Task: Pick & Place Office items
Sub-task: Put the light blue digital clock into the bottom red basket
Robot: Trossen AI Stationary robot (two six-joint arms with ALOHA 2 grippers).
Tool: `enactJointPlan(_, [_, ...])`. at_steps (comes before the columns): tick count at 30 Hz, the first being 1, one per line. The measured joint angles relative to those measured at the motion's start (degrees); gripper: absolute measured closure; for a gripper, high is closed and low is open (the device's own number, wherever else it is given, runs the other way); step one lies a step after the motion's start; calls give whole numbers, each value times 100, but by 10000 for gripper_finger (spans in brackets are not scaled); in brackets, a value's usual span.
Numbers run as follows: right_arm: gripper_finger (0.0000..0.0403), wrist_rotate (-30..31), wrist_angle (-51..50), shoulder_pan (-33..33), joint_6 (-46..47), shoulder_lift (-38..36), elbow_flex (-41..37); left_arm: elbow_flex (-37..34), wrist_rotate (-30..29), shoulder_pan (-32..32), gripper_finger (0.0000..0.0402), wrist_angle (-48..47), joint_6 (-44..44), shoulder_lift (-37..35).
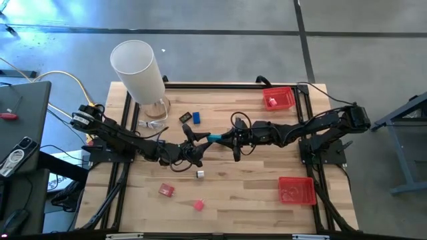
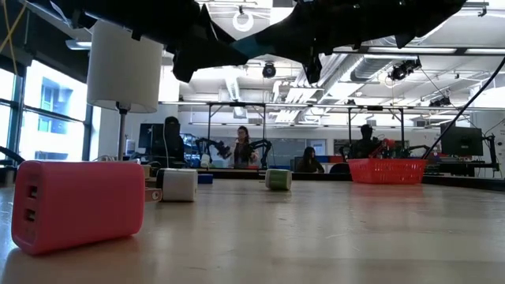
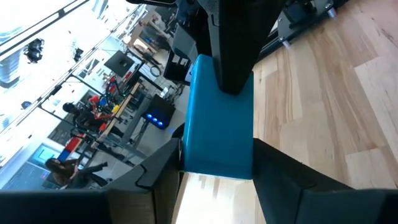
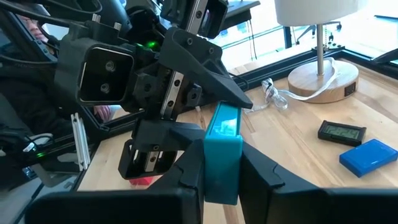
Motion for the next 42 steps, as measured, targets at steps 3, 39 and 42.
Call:
enactJointPlan(3, [341,1,-4,0,27,0,0,0,0,0,237,-16,-47,0])
enactJointPlan(39, [183,-1167,42,219,-1773,2,-9,9,1020,-461,238,-2430,-3591,-1274])
enactJointPlan(42, [183,-1097,33,365,-2356,2,-9,9,1489,-278,238,-2657,-4001,-1440])
